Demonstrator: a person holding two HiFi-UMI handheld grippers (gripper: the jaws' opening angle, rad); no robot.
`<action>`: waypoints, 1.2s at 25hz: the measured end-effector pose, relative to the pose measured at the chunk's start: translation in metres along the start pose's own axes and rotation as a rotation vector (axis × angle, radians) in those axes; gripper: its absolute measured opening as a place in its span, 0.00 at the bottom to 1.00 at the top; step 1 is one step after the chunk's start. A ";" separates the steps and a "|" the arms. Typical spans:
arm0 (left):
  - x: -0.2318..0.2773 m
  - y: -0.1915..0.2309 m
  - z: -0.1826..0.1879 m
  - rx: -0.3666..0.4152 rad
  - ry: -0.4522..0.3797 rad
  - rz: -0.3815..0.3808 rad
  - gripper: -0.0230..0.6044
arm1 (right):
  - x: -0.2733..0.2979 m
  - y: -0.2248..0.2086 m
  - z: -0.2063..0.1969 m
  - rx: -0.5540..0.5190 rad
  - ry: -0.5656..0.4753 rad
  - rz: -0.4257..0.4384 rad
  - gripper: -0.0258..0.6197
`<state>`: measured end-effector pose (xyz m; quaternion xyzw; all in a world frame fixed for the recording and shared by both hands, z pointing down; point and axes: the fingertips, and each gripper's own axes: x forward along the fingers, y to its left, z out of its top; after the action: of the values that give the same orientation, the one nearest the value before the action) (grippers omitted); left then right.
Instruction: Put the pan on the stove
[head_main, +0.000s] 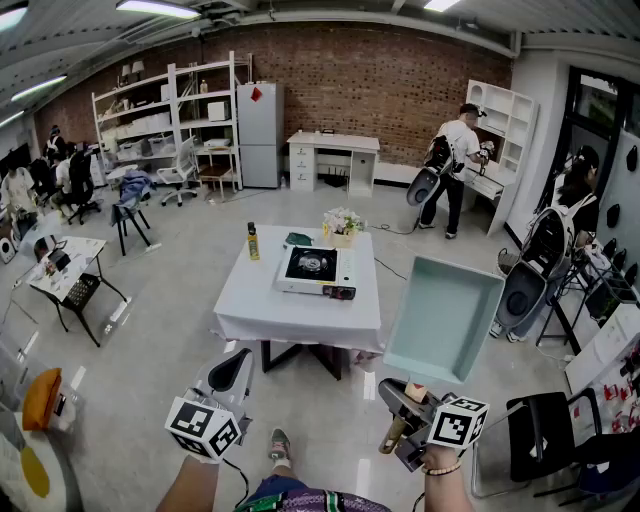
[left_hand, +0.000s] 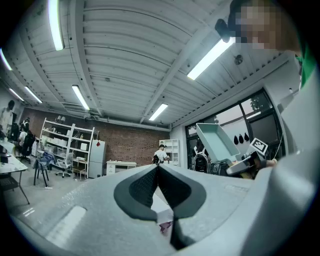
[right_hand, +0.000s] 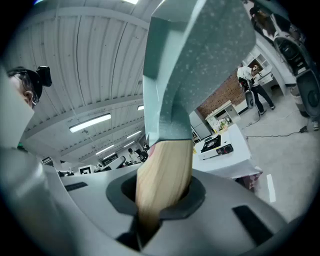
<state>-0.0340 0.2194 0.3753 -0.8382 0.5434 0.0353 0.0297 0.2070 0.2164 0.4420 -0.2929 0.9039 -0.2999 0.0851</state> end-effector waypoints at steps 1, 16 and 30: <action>-0.001 -0.002 -0.001 -0.002 -0.001 -0.002 0.07 | -0.002 0.000 -0.001 0.000 0.002 -0.001 0.12; -0.007 -0.009 -0.004 -0.011 0.002 -0.012 0.07 | 0.000 0.008 -0.002 -0.020 0.013 -0.001 0.12; 0.002 -0.002 -0.012 -0.034 0.017 -0.028 0.07 | 0.017 0.004 -0.001 0.021 -0.006 0.034 0.14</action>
<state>-0.0312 0.2172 0.3872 -0.8464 0.5311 0.0369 0.0113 0.1908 0.2093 0.4409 -0.2773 0.9053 -0.3071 0.0960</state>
